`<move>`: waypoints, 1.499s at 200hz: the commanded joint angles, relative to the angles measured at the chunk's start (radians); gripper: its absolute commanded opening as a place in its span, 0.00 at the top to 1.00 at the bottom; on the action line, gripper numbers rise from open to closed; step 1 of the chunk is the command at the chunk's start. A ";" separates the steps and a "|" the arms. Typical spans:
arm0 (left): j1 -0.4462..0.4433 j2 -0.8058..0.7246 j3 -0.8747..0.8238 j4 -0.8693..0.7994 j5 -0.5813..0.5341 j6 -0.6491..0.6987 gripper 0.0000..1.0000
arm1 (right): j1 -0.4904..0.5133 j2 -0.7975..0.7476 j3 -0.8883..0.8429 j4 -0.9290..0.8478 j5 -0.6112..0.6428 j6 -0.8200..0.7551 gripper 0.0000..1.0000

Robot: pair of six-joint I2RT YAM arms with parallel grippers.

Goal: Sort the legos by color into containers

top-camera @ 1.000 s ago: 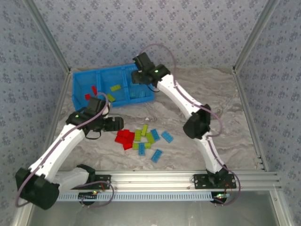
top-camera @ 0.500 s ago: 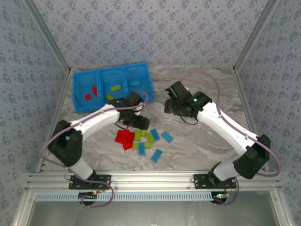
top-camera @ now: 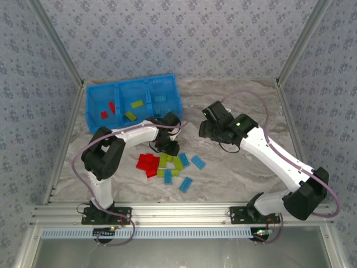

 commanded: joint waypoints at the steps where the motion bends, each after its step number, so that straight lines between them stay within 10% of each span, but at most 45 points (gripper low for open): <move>1: 0.006 -0.001 0.041 -0.010 0.011 0.008 0.67 | 0.009 0.046 -0.011 0.000 -0.129 -0.069 0.29; 102: 0.385 -0.282 0.267 -0.213 -0.102 -0.004 0.75 | 0.005 0.065 0.009 0.081 -0.178 -0.034 0.28; 208: 0.541 0.172 0.833 -0.274 -0.191 -0.021 0.55 | 0.033 0.121 0.072 0.062 -0.168 -0.029 0.28; 251: 0.539 0.015 0.776 -0.377 -0.161 0.017 0.56 | 0.074 0.137 0.017 0.107 -0.160 -0.036 0.28; 300: 0.455 -0.487 0.302 -0.333 -0.044 0.119 0.55 | 0.160 0.283 -0.044 0.189 -0.205 -0.063 0.29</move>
